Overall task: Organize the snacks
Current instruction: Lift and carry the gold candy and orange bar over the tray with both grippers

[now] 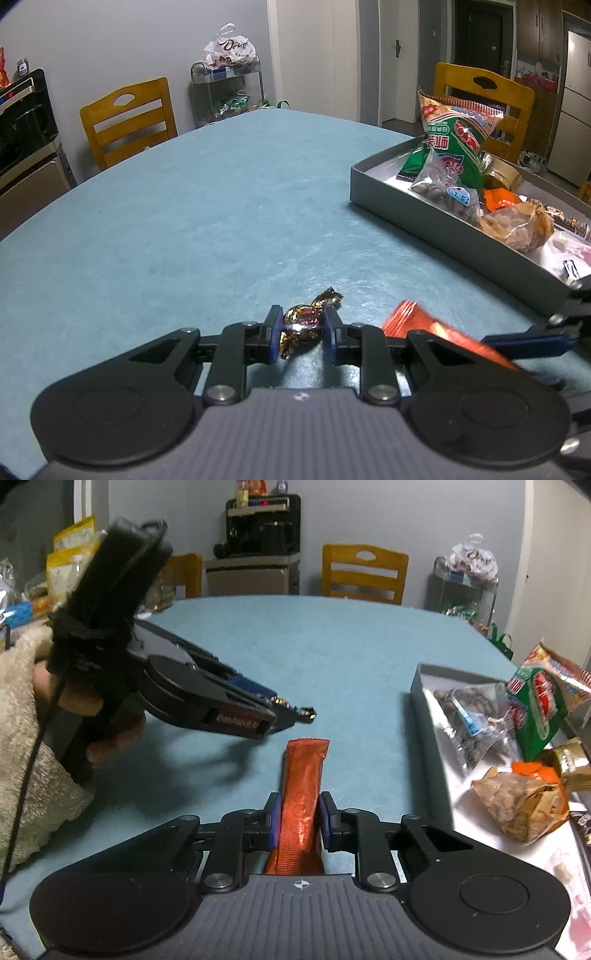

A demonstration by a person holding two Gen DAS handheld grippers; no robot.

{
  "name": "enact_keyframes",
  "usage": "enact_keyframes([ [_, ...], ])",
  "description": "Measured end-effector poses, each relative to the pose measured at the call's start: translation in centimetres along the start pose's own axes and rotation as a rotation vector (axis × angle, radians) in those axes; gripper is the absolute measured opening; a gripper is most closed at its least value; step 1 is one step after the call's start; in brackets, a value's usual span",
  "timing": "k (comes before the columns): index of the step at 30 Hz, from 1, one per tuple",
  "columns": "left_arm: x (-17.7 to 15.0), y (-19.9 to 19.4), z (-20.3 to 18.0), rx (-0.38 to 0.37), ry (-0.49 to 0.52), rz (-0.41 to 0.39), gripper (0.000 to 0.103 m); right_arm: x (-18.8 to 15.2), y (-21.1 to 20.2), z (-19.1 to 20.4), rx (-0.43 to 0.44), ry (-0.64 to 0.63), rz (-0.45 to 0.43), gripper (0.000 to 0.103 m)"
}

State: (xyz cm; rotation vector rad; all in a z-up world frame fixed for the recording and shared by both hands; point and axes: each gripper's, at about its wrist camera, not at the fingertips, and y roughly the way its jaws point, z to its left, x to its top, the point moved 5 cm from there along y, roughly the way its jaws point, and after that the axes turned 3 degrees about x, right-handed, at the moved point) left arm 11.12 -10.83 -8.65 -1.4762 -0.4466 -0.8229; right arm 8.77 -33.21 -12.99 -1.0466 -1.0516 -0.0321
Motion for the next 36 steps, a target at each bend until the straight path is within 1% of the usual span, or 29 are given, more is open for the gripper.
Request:
enact_keyframes([
  [7, 0.2, -0.7, -0.4, 0.002, 0.007, -0.027, 0.022, -0.1, -2.9, -0.6, 0.005, -0.001, -0.059, 0.023],
  [14, 0.2, -1.0, -1.0, 0.010, 0.037, -0.034, 0.022, -1.5, -5.8, -0.5, 0.046, -0.025, -0.092, 0.023],
  [17, 0.3, -1.3, -1.1, 0.024, 0.044, -0.043, 0.022, -2.0, -6.7, -1.0, 0.051, -0.011, -0.104, 0.023],
  [21, 1.0, -2.9, -1.7, 0.012, 0.012, -0.078, 0.022, -2.7, -8.3, -2.7, 0.053, 0.016, -0.134, 0.023],
  [23, 1.6, -3.7, -2.6, 0.001, -0.003, -0.099, 0.022, -3.0, -9.0, -3.5, 0.058, 0.029, -0.143, 0.023],
  [26, 2.3, -5.0, -4.6, -0.038, -0.005, -0.133, 0.022, -3.3, -9.9, -4.4, 0.064, 0.033, -0.160, 0.023],
  [31, 3.1, -6.2, -7.7, -0.090, -0.001, -0.150, 0.022, -3.3, -10.6, -5.9, 0.064, 0.049, -0.193, 0.023],
  [36, 4.1, -6.5, -10.4, -0.116, 0.023, -0.157, 0.022, -3.8, -11.9, -8.0, 0.039, 0.081, -0.221, 0.023],
])
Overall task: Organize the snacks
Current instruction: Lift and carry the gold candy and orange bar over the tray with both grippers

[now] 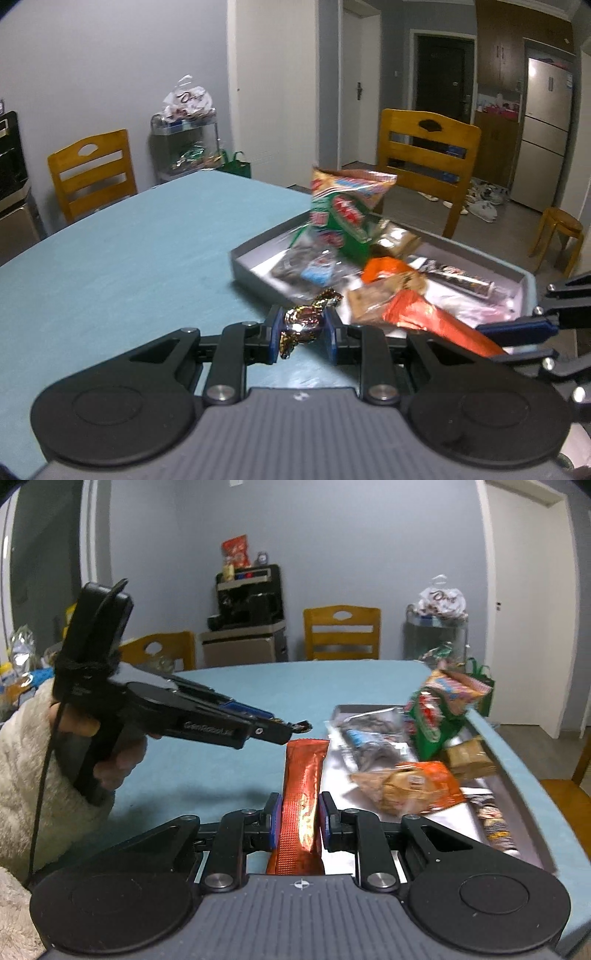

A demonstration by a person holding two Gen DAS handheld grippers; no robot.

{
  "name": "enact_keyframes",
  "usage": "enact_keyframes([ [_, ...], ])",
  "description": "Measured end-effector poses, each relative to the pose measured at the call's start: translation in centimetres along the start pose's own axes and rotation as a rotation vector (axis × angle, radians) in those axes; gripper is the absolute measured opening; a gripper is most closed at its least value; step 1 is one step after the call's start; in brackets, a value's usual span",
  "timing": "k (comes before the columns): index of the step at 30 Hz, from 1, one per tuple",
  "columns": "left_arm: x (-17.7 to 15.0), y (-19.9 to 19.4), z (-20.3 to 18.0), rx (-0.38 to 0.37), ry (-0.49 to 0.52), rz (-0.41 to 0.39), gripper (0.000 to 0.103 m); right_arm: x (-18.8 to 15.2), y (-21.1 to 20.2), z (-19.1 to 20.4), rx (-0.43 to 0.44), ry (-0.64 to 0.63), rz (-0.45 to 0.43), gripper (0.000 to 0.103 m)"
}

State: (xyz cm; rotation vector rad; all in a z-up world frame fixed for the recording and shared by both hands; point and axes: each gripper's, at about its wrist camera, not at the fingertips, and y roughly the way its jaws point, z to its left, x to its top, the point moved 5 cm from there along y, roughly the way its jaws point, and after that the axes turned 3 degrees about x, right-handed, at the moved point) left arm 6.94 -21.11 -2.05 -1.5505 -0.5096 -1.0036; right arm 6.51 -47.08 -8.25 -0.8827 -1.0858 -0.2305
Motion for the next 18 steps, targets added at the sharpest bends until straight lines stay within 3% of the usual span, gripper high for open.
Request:
enact_keyframes([
  [9, 1.1, 0.6, -4.0, -0.059, 0.040, 0.005, 0.022, -0.2, -2.1, -4.9, -0.106, 0.050, -0.043, 0.023],
  [18, 0.5, 2.4, -7.5, -0.112, 0.096, 0.056, 0.022, -1.7, -1.6, -7.4, -0.129, 0.105, -0.007, 0.023],
])
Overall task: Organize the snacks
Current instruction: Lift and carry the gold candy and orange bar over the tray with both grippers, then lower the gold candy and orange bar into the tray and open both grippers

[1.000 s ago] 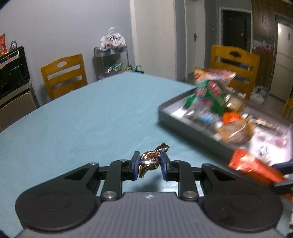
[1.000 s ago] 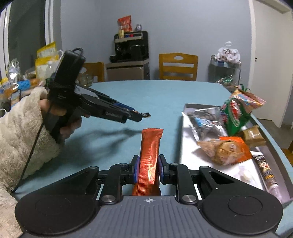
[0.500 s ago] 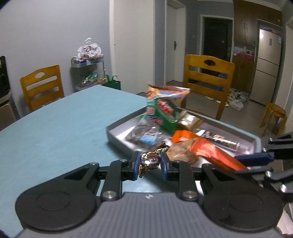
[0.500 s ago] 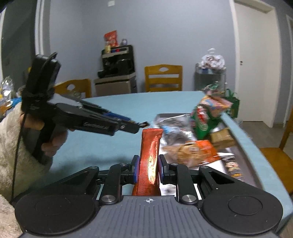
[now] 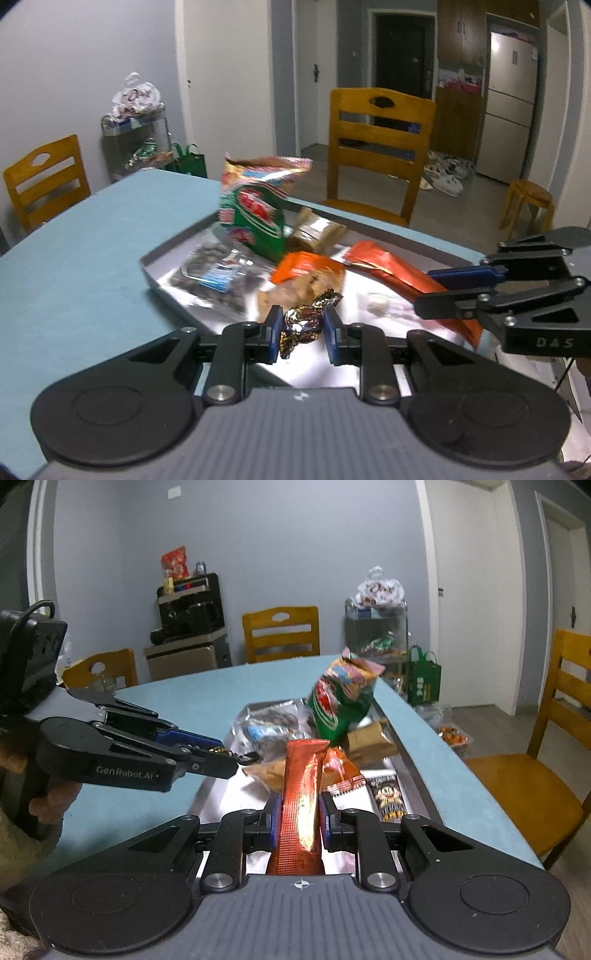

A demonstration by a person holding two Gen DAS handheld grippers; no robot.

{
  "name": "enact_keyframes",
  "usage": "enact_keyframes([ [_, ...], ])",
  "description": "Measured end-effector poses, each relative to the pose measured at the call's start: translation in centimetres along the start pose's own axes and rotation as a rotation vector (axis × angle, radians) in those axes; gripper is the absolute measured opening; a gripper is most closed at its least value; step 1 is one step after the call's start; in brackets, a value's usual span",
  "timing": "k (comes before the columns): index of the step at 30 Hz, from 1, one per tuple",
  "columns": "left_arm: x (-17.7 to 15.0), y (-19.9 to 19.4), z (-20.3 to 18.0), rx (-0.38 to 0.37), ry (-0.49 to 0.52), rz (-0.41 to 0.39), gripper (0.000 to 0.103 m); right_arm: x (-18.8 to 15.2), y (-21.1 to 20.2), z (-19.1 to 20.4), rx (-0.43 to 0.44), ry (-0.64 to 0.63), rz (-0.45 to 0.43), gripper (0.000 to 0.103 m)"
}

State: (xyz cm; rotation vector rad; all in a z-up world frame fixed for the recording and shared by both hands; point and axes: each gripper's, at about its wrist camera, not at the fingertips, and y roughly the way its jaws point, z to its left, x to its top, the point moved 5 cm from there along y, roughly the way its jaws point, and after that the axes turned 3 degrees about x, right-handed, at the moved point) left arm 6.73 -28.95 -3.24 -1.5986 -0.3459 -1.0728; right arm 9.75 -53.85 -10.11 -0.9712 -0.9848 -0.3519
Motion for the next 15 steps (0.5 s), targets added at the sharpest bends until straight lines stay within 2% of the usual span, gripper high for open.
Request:
enact_keyframes([
  [11, -1.2, 2.4, -2.0, -0.029, 0.034, 0.069, 0.022, -0.4, 1.3, -0.5, -0.020, 0.015, 0.022, 0.023],
  [15, -1.4, 3.1, -2.1, -0.008, 0.046, 0.086, 0.022, -0.7, 2.0, -0.4, -0.027, 0.012, 0.037, 0.023],
])
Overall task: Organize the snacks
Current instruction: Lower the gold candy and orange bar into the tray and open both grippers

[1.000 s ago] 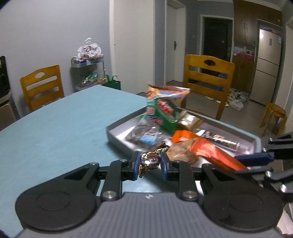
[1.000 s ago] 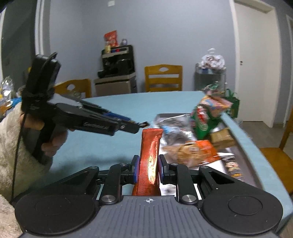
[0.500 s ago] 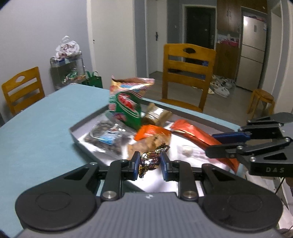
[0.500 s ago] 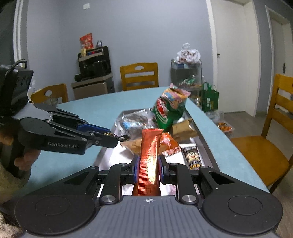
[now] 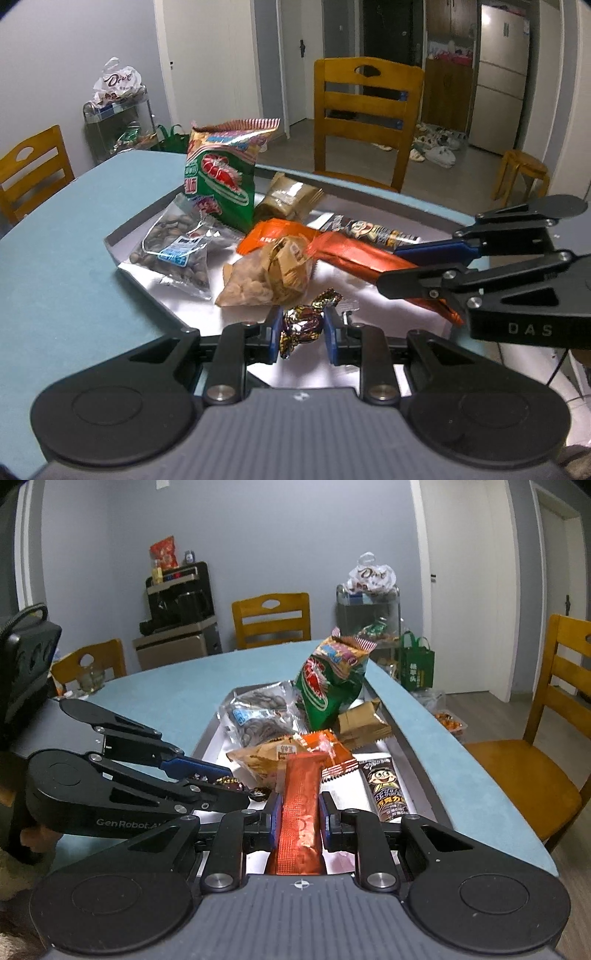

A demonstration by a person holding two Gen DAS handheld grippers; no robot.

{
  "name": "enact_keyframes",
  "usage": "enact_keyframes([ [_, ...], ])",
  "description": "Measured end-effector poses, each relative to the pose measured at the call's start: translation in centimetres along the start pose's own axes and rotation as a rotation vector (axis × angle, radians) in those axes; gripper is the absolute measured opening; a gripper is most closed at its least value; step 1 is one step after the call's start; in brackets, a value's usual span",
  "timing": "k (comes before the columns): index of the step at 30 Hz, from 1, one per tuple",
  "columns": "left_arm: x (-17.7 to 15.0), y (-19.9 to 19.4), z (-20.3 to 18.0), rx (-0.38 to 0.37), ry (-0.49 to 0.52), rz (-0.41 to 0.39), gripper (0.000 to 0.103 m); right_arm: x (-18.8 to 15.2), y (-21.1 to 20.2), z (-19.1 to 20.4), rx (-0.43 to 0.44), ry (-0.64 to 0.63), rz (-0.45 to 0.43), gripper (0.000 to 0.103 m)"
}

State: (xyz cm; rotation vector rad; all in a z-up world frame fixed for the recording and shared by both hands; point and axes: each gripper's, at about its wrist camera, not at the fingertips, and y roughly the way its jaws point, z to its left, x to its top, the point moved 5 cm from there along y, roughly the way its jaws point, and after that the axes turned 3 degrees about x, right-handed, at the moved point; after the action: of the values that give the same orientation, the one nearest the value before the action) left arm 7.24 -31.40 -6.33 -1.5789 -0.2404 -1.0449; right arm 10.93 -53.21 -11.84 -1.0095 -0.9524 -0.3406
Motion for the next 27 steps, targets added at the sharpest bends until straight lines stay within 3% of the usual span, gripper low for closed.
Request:
enact_keyframes([
  [7, -0.2, 0.6, -0.2, -0.005, 0.010, 0.015, 0.022, -0.2, 0.4, 0.7, -0.035, -0.065, 0.004, 0.023],
  [27, -0.1, 0.1, 0.4, 0.015, 0.012, 0.004, 0.025, 0.1, 1.3, 1.1, -0.020, -0.069, 0.023, 0.023],
])
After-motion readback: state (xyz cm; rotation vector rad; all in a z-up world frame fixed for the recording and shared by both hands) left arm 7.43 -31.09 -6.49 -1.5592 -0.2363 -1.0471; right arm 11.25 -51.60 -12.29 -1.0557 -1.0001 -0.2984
